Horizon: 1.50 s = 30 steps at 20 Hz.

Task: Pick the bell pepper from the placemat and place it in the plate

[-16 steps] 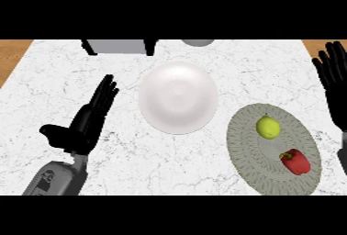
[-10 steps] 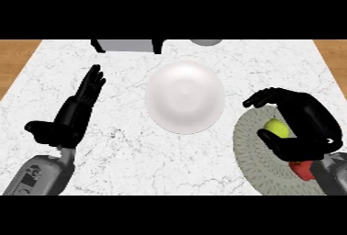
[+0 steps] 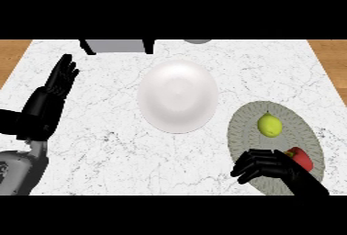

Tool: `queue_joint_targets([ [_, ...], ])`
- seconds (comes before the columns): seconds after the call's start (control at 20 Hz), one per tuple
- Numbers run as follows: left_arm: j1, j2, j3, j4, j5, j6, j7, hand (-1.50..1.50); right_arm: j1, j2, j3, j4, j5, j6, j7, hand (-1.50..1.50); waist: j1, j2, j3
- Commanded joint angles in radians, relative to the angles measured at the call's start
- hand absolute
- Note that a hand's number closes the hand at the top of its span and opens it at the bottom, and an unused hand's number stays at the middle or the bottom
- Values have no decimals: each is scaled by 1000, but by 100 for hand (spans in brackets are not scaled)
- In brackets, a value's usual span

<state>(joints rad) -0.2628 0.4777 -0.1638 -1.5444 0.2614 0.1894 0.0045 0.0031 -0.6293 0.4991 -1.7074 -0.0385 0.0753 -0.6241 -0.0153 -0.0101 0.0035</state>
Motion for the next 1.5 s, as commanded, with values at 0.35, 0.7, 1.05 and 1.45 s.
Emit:
queue_joint_targets([
  [0.35,24,17,46,-82,-6,-39,64,0,240,-118,-208,42,-54,58,-494,-150,4,7,-3],
  [0.7,23,41,84,-61,20,-65,60,0,243,-370,-387,-55,85,-28,-181,-150,-7,2,-7],
  [1.05,17,21,65,-67,-9,-56,61,0,308,-554,-378,-132,335,-10,81,-150,-2,6,-7],
  [1.45,-14,8,111,-10,-1,-117,55,0,279,-445,-253,-223,551,41,322,-150,14,11,-4],
])
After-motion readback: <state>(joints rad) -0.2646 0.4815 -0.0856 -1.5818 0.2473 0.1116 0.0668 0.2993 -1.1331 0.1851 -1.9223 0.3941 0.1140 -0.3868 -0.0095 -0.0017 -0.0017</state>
